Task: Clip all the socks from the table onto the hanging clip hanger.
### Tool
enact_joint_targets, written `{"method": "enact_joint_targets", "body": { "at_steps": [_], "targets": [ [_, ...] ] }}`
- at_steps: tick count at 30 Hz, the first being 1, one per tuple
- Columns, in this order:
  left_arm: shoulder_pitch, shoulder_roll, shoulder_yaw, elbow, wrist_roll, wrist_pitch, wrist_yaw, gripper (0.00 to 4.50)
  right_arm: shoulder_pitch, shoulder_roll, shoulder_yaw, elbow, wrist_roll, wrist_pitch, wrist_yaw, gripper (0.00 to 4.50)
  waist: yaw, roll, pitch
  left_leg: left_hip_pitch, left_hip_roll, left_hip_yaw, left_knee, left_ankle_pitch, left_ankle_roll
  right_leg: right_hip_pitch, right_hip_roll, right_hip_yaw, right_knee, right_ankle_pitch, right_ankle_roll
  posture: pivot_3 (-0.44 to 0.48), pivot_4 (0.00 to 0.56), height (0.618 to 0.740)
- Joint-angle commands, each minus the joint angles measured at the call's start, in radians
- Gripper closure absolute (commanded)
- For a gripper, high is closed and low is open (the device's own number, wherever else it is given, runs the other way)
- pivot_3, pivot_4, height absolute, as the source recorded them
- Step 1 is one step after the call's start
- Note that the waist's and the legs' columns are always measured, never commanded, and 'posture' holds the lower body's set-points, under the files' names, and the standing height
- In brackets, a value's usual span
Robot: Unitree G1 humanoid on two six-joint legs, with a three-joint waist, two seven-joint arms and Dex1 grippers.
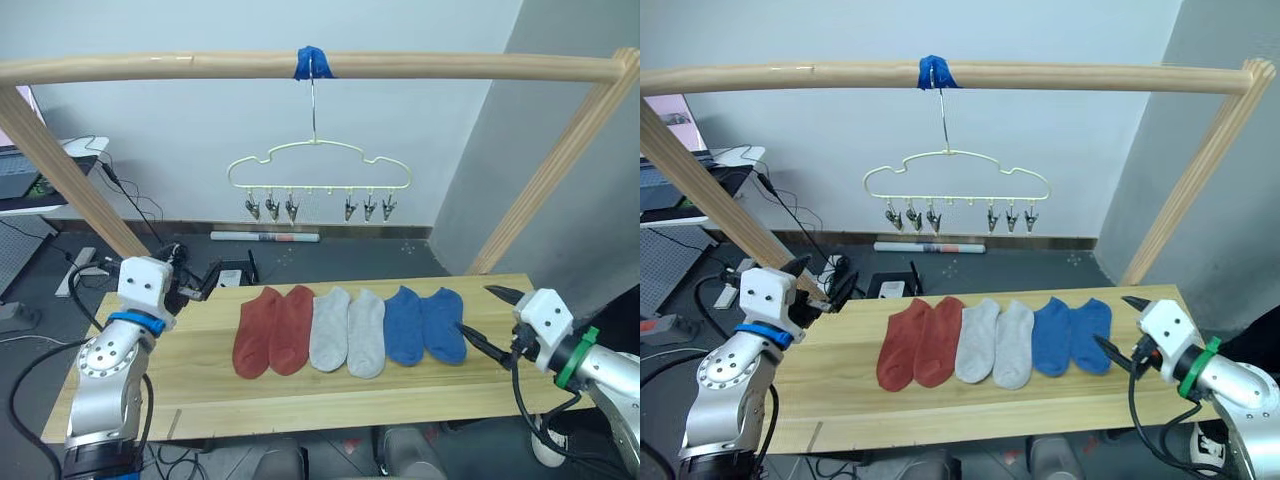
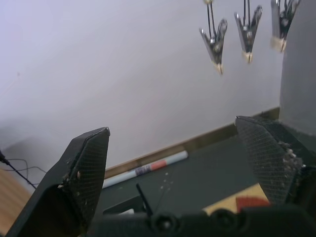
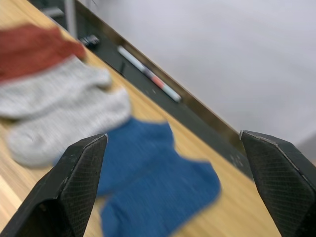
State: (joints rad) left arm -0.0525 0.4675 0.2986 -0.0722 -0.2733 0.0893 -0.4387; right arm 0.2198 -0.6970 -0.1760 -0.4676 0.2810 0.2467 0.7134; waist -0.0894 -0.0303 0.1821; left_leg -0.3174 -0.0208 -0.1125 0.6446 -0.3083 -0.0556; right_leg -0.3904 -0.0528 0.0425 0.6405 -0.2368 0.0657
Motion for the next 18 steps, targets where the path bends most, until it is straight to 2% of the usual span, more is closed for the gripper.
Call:
{"method": "enact_joint_targets", "body": {
  "at_steps": [1,2,5,12,18],
  "targets": [
    [-0.048,-0.041,-0.026,-0.084,-0.023,0.032,0.039,0.03,-0.041,-0.003,0.030,-0.152,0.051,0.087,-0.014,0.00,-0.001,0.000,0.004,-0.003,0.000,0.000,0.000,0.000,0.000,-0.002,0.000,0.000,0.000,0.001,0.001,-0.236,0.190,0.733],
    [-0.060,-0.052,-0.031,-0.096,-0.027,0.041,0.045,0.03,-0.051,-0.006,0.038,-0.177,0.056,0.105,-0.014,0.00,-0.002,0.000,0.005,-0.007,-0.001,0.000,0.001,0.000,0.000,-0.006,0.000,0.000,0.000,0.001,0.002,-0.245,0.200,0.733],
    [-0.101,-0.085,-0.039,-0.107,-0.030,0.046,0.063,0.61,-0.093,-0.004,0.054,-0.217,0.075,0.152,-0.020,0.00,-0.005,-0.003,0.021,-0.014,-0.001,-0.001,0.003,0.000,0.000,-0.016,0.000,0.000,0.001,0.003,0.003,-0.260,0.223,0.733],
    [-0.186,-0.132,-0.057,-0.047,-0.005,0.021,0.102,2.74,-0.191,0.010,0.099,-0.246,0.082,0.193,-0.030,0.00,-0.013,-0.003,0.054,-0.015,-0.001,-0.001,0.002,0.000,0.000,-0.017,0.000,0.000,0.000,0.002,0.002,-0.268,0.253,0.733],
    [-0.236,-0.177,-0.074,0.006,-0.001,0.006,0.123,2.74,-0.289,0.032,0.143,-0.255,0.104,0.239,-0.037,0.00,-0.022,-0.006,0.073,-0.018,-0.001,-0.001,0.002,0.000,0.000,-0.020,-0.001,0.000,0.001,0.003,0.002,-0.260,0.273,0.733]
  ]
}}
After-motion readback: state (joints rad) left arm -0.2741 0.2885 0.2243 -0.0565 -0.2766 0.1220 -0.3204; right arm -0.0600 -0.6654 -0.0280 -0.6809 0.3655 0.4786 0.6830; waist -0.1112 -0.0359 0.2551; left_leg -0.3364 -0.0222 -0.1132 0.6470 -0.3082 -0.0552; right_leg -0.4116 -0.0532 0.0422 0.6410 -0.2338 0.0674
